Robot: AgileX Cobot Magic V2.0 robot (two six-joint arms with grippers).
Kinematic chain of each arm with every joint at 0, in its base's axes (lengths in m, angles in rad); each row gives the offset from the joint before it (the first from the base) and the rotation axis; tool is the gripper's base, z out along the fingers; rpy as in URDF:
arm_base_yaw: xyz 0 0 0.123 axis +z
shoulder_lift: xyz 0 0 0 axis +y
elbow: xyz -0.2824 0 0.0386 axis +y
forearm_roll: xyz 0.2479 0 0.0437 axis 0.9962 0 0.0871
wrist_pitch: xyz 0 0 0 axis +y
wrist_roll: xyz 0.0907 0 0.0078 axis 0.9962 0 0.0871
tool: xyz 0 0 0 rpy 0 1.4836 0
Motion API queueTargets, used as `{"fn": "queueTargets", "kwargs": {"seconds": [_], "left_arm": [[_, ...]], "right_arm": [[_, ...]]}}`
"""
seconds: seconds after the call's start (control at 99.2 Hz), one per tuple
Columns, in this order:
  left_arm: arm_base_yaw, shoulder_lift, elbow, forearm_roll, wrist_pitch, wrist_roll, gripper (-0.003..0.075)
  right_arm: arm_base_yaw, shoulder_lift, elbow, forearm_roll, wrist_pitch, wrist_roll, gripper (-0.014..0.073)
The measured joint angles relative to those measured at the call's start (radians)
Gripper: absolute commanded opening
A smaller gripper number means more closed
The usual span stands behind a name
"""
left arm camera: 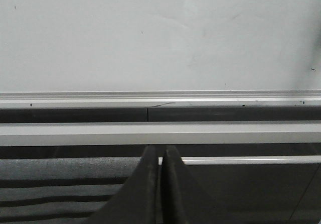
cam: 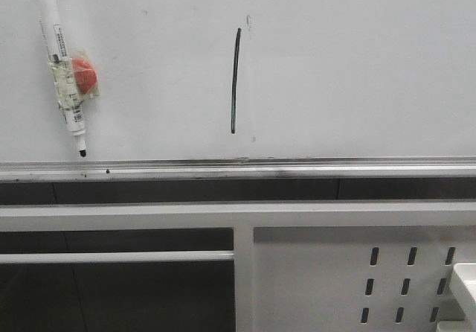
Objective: Write number 1 on whiteboard
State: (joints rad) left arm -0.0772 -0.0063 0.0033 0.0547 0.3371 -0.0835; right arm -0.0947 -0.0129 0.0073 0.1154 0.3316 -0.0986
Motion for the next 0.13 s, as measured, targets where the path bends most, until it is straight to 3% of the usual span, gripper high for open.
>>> {"fn": "queueTargets", "kwargs": {"seconds": [0.131], "left_arm": [[0.0, 0.0, 0.0, 0.0, 0.0, 0.0, -0.002]], "right_arm": [[0.0, 0.0, 0.0, -0.002, 0.0, 0.0, -0.0069]]}}
